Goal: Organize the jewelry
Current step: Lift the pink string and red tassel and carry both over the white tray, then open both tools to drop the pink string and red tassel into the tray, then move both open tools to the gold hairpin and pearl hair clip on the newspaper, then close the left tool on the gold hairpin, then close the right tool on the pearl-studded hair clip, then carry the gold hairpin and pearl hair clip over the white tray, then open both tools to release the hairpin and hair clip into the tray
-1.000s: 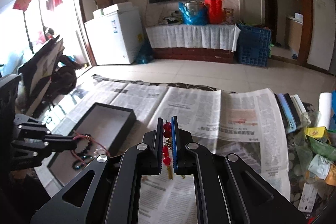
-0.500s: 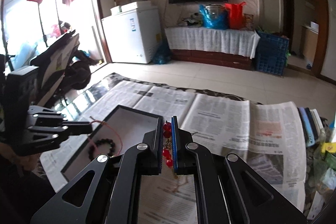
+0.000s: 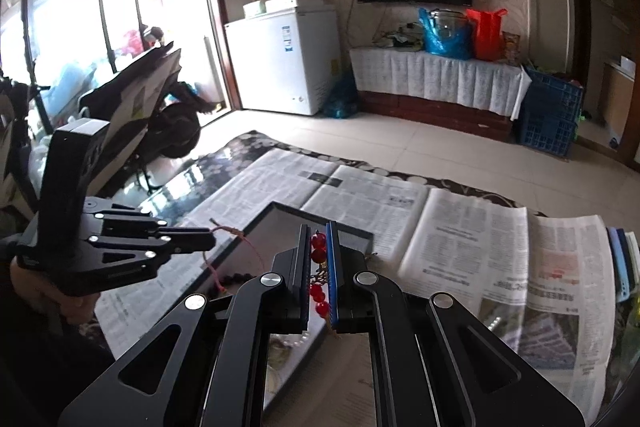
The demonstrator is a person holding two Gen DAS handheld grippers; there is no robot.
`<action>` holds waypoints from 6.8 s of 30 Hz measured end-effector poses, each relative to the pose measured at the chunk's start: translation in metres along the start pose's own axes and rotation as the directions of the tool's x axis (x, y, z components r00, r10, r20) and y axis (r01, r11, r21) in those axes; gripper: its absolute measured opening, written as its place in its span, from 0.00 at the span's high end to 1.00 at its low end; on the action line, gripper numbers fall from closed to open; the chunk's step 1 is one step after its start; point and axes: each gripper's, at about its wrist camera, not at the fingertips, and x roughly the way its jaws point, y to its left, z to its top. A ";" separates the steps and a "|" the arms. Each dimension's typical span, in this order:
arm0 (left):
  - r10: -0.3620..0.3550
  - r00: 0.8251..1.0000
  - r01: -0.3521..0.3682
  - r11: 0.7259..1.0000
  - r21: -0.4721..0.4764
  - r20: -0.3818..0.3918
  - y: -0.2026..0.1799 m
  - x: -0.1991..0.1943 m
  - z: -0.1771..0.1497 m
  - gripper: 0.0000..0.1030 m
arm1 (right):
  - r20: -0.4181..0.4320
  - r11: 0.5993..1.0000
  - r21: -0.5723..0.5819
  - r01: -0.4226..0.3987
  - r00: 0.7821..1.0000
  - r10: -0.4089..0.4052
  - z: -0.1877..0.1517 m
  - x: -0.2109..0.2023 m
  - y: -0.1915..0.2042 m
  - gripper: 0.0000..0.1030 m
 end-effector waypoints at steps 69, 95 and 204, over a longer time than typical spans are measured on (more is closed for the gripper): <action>-0.022 0.974 0.058 0.986 0.157 -0.224 -0.189 0.174 0.002 0.67 | -0.302 0.919 0.251 0.303 0.927 -0.222 -0.093 0.021 -0.173 0.58; -0.086 0.994 0.090 0.994 0.059 -0.071 -0.133 0.107 0.036 0.97 | -0.362 0.880 0.317 0.353 0.903 -0.231 -0.116 0.062 -0.188 0.58; 0.140 0.985 -0.139 0.990 0.008 -0.098 0.017 0.011 -0.029 0.09 | -0.280 0.999 -0.039 0.004 0.960 -0.015 -0.052 0.051 0.006 0.25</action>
